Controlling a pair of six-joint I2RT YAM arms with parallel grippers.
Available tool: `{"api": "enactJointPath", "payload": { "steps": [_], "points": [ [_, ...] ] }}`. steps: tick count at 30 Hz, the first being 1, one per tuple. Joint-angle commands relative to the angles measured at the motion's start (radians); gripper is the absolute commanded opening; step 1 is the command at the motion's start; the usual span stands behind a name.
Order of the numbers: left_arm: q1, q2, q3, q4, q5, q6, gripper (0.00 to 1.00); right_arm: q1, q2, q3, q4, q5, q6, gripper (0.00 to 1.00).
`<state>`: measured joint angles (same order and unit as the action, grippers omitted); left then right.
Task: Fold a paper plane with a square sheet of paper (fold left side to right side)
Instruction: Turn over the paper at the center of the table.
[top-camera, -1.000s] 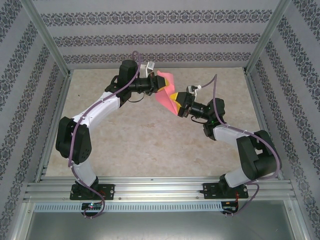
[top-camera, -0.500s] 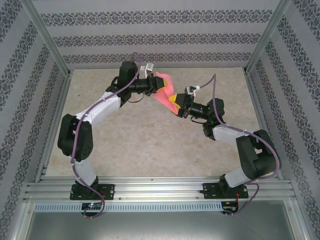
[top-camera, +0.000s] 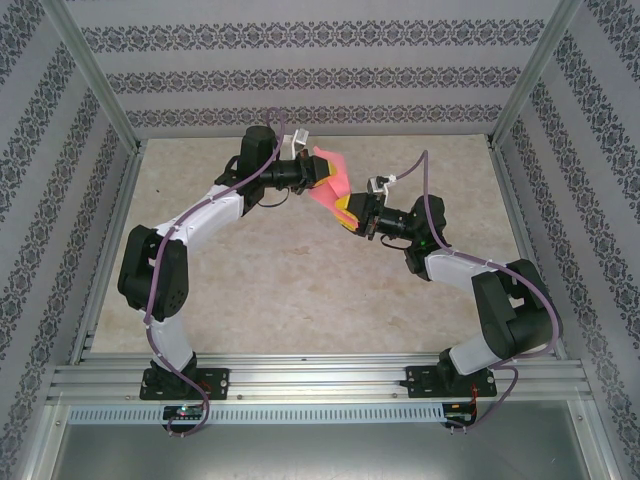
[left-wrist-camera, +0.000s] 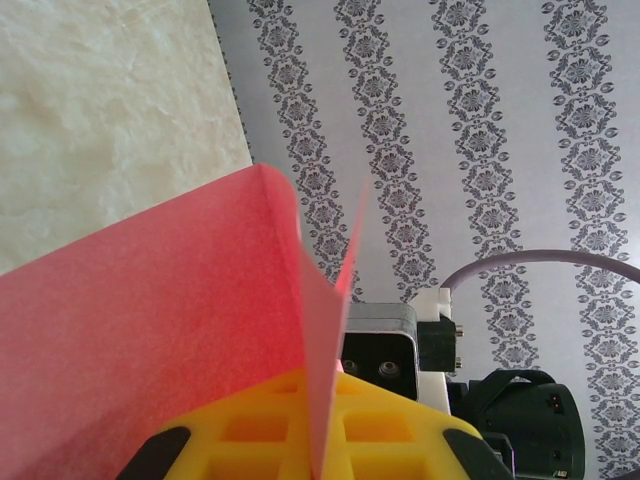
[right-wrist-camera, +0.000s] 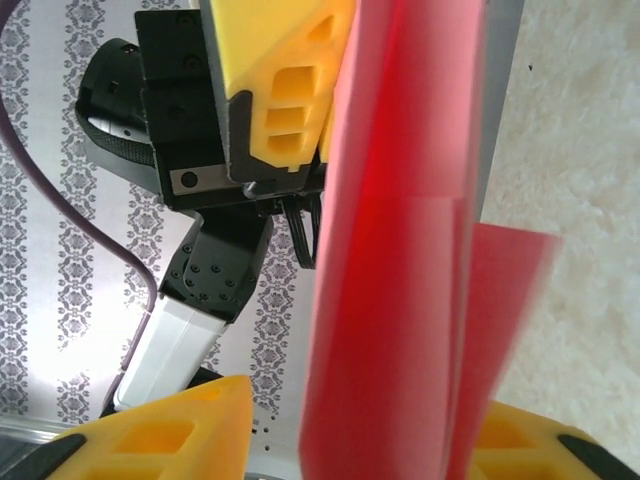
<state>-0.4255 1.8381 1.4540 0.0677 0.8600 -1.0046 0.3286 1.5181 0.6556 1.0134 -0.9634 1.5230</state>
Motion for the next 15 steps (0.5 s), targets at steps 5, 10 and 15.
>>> {"api": "enactJointPath", "payload": {
  "steps": [5, 10, 15],
  "points": [
    [0.009, 0.005, -0.009, 0.06, 0.042, -0.011, 0.09, -0.022, 0.0, 0.015, -0.049, 0.003, -0.055, 0.32],
    [0.009, 0.006, -0.007, 0.06, 0.048, -0.01, 0.11, -0.026, -0.003, 0.018, -0.098, 0.005, -0.09, 0.25],
    [0.011, 0.007, 0.002, 0.021, 0.039, 0.017, 0.26, -0.025, -0.008, 0.026, -0.142, -0.005, -0.121, 0.17]
  ]
}}
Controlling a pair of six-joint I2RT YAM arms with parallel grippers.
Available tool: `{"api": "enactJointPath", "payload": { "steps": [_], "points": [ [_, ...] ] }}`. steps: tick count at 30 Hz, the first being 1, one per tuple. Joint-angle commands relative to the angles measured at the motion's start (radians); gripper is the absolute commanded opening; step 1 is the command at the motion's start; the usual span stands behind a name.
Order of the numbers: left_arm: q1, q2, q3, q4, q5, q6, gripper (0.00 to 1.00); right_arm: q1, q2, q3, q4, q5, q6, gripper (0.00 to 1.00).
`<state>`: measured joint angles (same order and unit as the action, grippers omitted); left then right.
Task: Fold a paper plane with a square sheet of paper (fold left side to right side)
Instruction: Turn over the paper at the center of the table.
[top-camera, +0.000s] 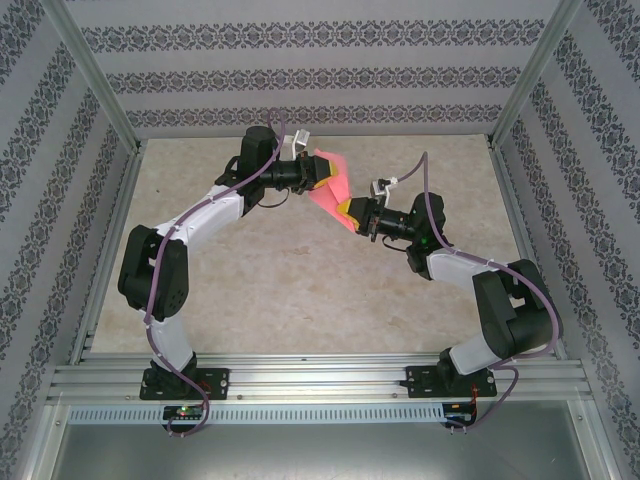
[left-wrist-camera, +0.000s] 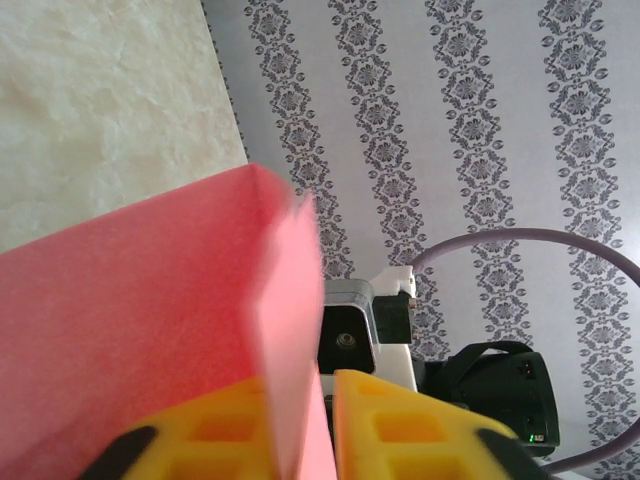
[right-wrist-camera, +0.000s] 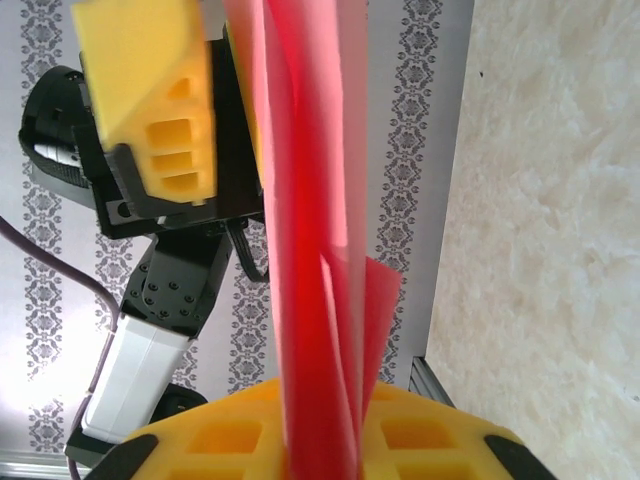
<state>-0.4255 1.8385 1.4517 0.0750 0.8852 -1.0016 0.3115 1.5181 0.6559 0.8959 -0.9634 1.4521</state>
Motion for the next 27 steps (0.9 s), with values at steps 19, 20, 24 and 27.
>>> {"api": "enactJointPath", "payload": {
  "steps": [19, 20, 24, 27],
  "points": [
    [0.254, -0.389, -0.164, -0.514, -0.286, 0.384, 0.81, 0.039, -0.168, 0.347, -1.363, 0.41, -1.018, 0.01],
    [0.254, -0.407, -0.17, -0.533, -0.318, 0.4, 0.81, 0.059, -0.171, 0.373, -1.425, 0.498, -1.065, 0.01],
    [0.254, -0.464, -0.188, -0.583, -0.441, 0.442, 0.82, 0.161, -0.152, 0.46, -1.644, 0.892, -1.185, 0.01],
    [0.254, -0.498, -0.198, -0.617, -0.54, 0.454, 0.82, 0.256, -0.093, 0.527, -1.779, 1.183, -1.236, 0.01]
  ]
}}
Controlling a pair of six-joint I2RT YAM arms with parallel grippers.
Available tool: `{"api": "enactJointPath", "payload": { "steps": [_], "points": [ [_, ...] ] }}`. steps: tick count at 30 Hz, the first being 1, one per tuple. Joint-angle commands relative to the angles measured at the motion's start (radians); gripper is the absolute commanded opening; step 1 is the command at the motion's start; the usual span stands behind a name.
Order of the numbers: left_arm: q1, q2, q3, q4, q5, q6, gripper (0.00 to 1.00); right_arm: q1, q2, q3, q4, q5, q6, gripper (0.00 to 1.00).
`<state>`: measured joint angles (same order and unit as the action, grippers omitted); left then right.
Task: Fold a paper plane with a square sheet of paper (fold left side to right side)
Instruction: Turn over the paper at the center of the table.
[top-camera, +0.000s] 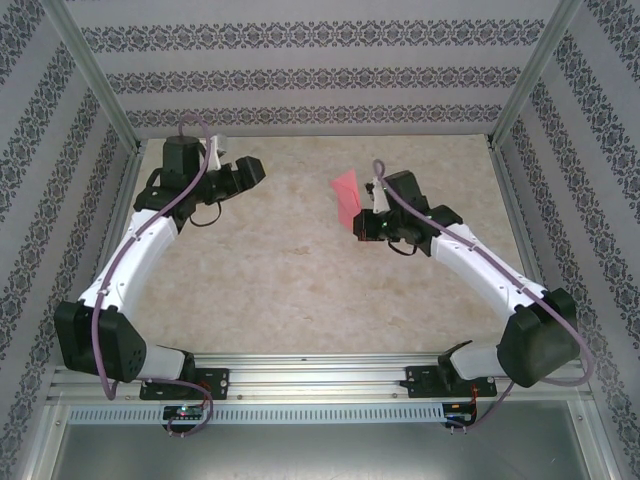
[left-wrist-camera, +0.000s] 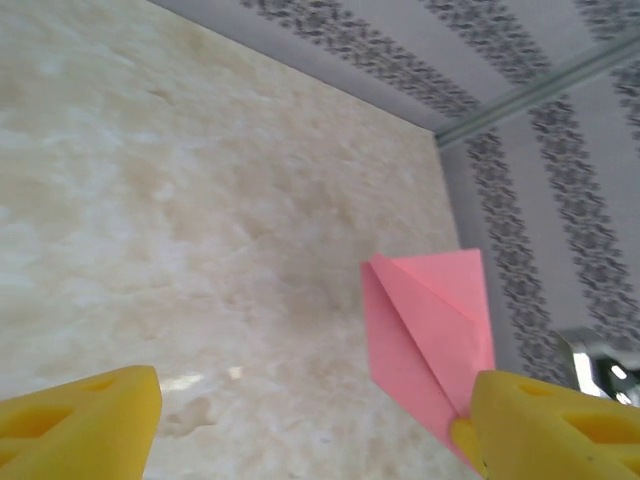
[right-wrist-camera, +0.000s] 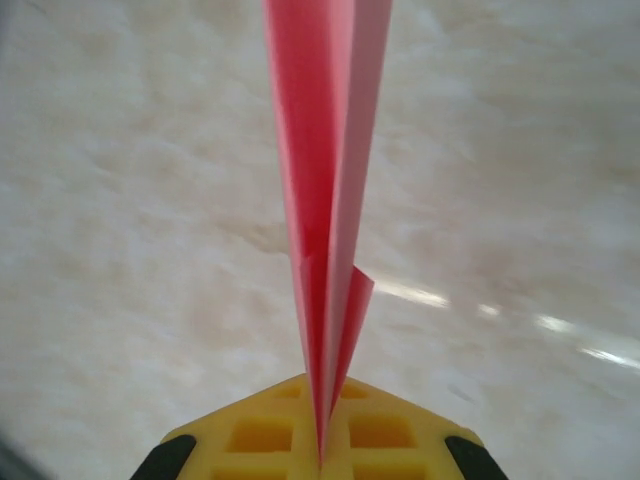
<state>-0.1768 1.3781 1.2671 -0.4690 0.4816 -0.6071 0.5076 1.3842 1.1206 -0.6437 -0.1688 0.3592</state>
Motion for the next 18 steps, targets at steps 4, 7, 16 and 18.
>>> {"api": "enactJointPath", "payload": {
  "steps": [4, 7, 16, 18],
  "points": [
    [0.006, -0.069, -0.029, -0.107, -0.251, 0.058, 0.83, 0.184, 0.16, 0.134, -0.364, 0.714, -0.183, 0.01],
    [0.006, -0.087, -0.045, -0.127, -0.322, 0.046, 0.84, 0.253, 0.265, 0.167, -0.417, 0.862, -0.203, 0.02],
    [0.005, -0.105, -0.073, -0.137, -0.352, 0.032, 0.86, 0.399, 0.576, 0.269, -0.458, 1.072, -0.205, 0.04],
    [0.005, -0.106, -0.08, -0.132, -0.346, 0.029, 0.87, 0.42, 0.628, 0.285, -0.452, 1.071, -0.197, 0.05]
  ]
}}
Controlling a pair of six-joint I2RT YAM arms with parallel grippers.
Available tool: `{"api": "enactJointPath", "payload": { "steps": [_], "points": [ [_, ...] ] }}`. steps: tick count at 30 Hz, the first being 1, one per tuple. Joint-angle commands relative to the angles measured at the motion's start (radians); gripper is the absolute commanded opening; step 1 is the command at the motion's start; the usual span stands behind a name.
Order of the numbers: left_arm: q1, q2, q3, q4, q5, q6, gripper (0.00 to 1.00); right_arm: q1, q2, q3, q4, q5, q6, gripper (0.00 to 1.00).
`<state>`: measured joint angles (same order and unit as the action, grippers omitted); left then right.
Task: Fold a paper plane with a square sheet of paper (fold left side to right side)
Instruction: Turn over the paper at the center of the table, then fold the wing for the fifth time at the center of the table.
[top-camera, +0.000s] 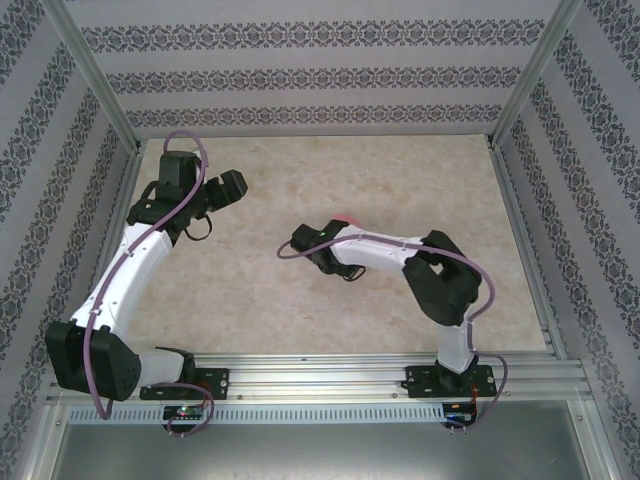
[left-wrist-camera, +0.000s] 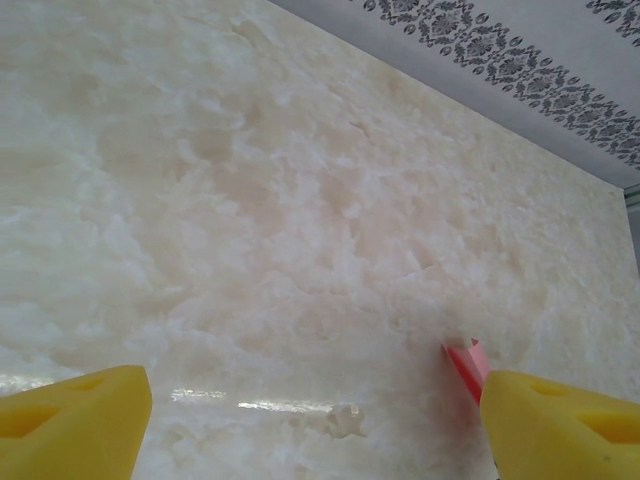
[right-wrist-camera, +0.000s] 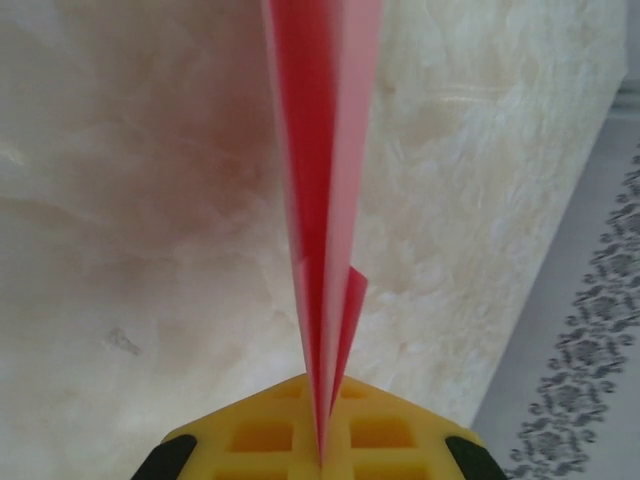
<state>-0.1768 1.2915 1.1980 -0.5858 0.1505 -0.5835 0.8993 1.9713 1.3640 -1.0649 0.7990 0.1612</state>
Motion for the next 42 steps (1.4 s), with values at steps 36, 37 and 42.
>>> {"api": "enactJointPath", "payload": {
  "steps": [36, 37, 42],
  "points": [
    [-0.334, 0.567, 0.043, 0.438, 0.442, -0.226, 0.78, -0.45, -0.899, -0.473, 0.653, -0.778, 0.181, 0.96],
    [-0.341, 0.591, 0.061, 0.434, 0.44, -0.224, 0.77, -0.475, -0.917, -0.497, 0.675, -0.803, 0.191, 0.98],
    [-0.362, 0.72, 0.151, 0.41, 0.447, -0.218, 0.72, -0.637, -0.98, -0.624, 0.8, -0.979, 0.292, 0.98]
  ]
}}
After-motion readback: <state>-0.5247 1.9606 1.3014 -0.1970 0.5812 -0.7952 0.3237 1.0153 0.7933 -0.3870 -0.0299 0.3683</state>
